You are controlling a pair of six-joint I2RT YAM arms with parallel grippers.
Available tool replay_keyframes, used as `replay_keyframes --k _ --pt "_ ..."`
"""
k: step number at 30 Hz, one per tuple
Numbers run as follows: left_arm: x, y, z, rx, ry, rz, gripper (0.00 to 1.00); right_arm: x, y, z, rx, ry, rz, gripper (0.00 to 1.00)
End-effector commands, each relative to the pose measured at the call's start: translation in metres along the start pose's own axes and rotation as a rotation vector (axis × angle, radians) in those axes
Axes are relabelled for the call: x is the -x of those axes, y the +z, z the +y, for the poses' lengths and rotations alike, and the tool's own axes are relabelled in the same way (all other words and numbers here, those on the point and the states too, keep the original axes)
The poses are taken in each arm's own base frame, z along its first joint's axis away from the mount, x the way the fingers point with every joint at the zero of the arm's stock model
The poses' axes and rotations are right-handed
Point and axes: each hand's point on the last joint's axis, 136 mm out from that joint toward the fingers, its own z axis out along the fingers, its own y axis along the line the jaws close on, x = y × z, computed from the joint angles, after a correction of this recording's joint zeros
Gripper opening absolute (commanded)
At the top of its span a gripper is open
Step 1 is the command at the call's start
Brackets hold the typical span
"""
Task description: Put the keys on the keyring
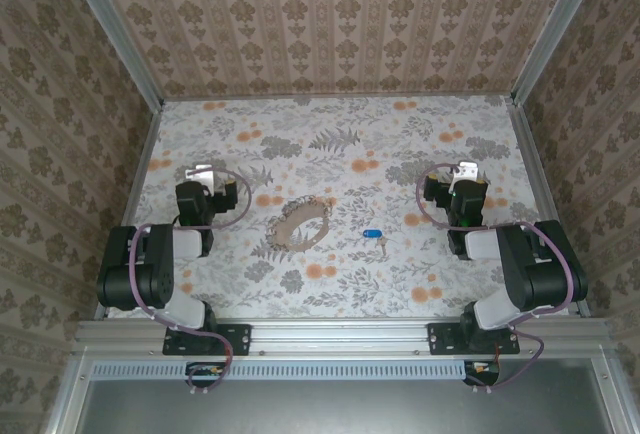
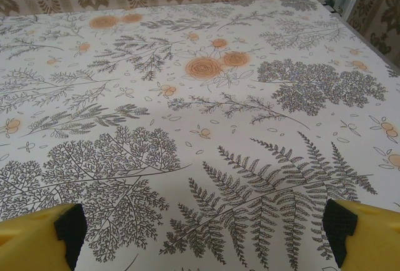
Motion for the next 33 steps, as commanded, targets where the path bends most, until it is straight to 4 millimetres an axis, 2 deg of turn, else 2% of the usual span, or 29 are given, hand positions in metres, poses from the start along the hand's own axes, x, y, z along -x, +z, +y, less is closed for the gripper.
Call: replay_keyframes --k 1,15,18,22,30,33 --pt "0.015 0.004 0.0 0.0 0.018 -0.046 1.0 0.015 0.004 0.001 -0.009 -0.001 -0.042 1.0" --pt "0.015 0.004 -0.001 0.001 0.02 -0.045 1.0 0.016 0.003 0.002 0.0 -0.001 -0.048 1.0" --pt "0.016 0.001 0.0 0.005 0.021 -0.056 1.0 0.027 -0.003 0.007 0.01 -0.031 -0.042 1.0" --pt "0.027 -0.005 0.005 0.036 0.014 -0.049 1.0 0.047 -0.018 0.001 -0.042 -0.021 -0.021 1.0" --pt "0.052 -0.009 0.008 0.069 -0.001 0.078 0.99 0.071 -0.044 -0.003 -0.029 0.229 0.088 1.0" --pt "0.067 -0.016 -0.003 0.061 -0.046 0.12 0.98 0.079 -0.053 0.014 0.089 0.259 0.134 1.0"
